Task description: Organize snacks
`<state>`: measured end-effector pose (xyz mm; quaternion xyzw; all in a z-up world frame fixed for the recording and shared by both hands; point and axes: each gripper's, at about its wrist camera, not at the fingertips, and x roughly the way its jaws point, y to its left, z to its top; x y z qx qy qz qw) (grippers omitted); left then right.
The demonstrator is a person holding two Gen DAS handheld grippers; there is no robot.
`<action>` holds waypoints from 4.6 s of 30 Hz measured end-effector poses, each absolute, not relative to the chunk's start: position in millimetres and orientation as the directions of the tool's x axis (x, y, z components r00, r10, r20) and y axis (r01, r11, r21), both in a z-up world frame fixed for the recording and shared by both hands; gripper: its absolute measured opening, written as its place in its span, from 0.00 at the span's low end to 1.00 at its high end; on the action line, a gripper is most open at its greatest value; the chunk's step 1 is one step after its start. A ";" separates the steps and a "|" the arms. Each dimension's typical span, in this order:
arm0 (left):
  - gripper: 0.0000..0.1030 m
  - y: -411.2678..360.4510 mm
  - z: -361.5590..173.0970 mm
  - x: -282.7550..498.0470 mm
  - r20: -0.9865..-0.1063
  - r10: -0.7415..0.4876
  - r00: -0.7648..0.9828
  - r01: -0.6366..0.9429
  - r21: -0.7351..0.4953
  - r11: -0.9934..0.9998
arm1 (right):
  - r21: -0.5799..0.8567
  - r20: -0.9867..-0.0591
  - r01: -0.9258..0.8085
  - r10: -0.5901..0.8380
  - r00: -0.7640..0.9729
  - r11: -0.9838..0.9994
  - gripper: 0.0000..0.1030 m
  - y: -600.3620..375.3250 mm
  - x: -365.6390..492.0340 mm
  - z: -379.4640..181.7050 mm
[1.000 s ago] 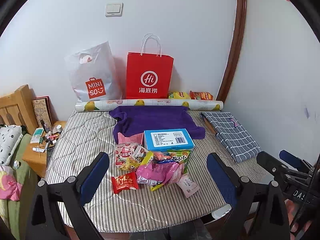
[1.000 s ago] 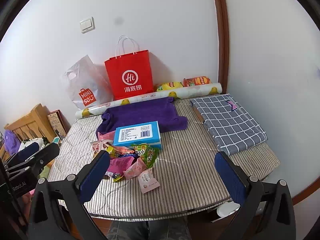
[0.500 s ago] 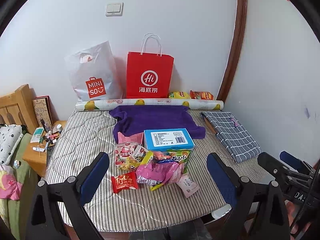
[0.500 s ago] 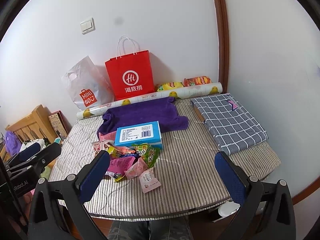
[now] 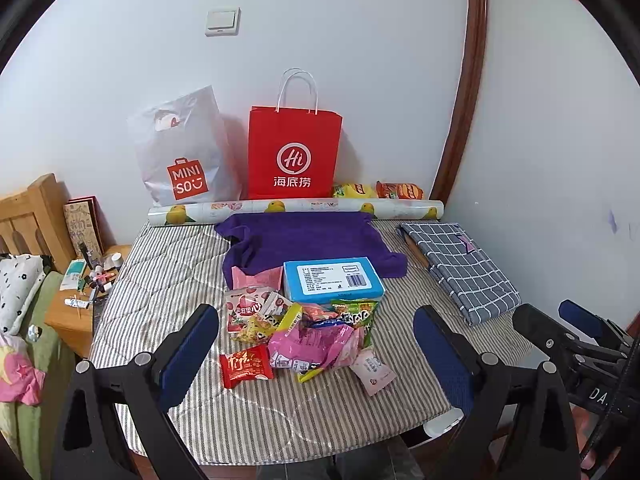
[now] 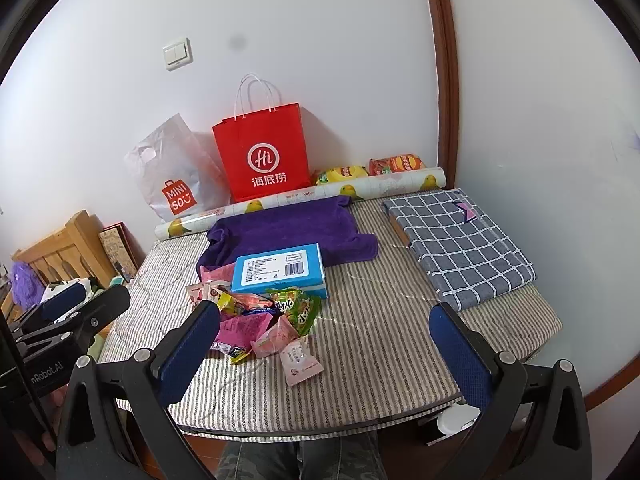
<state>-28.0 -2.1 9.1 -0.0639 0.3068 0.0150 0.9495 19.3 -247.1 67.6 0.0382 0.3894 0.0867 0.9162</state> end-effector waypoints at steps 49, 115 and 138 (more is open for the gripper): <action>0.94 86.3 -126.6 41.9 -0.779 0.023 0.627 -0.212 -0.142 0.967 | 0.236 -0.864 -0.237 0.315 0.392 0.942 0.86 -204.4 91.5 -117.6; 0.54 98.3 -129.3 61.5 -0.781 -0.093 0.617 -0.141 -0.226 0.964 | 0.114 -0.841 -0.300 0.252 0.478 0.947 0.41 -205.6 105.9 -108.5; 0.54 66.6 -59.1 182.5 -0.724 -0.184 0.665 0.017 -0.231 0.973 | 0.153 -0.764 -0.333 0.325 0.558 0.931 0.41 -161.1 213.7 -34.8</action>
